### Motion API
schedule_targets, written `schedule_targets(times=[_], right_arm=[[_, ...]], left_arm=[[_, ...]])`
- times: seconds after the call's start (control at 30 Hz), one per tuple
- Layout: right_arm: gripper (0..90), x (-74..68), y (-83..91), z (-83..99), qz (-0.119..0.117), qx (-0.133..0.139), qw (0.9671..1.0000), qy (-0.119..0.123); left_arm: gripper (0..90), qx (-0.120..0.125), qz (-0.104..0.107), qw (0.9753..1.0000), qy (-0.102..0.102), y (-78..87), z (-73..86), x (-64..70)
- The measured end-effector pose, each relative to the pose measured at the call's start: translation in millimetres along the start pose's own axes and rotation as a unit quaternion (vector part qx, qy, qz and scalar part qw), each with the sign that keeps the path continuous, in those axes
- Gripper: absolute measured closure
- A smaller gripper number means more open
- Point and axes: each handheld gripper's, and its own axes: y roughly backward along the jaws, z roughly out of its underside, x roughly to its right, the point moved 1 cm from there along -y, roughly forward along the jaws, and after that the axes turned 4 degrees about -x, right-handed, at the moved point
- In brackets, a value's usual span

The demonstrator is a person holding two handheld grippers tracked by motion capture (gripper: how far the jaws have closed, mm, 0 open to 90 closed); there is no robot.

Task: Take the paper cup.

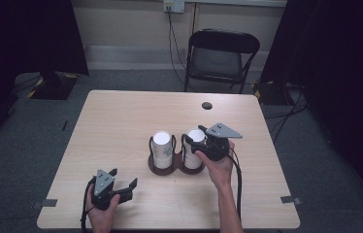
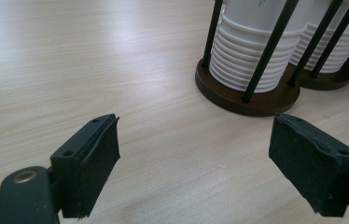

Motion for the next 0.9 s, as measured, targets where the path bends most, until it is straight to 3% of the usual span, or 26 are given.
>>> schedule_targets(times=[0.9], right_arm=[[37.0, 0.2, 8.6, -17.3, -0.009, 0.023, 0.9997, 0.001]], left_arm=[[16.0, -0.004, -0.01, 0.9999, -0.001, -0.8, -0.3, 1.1]])
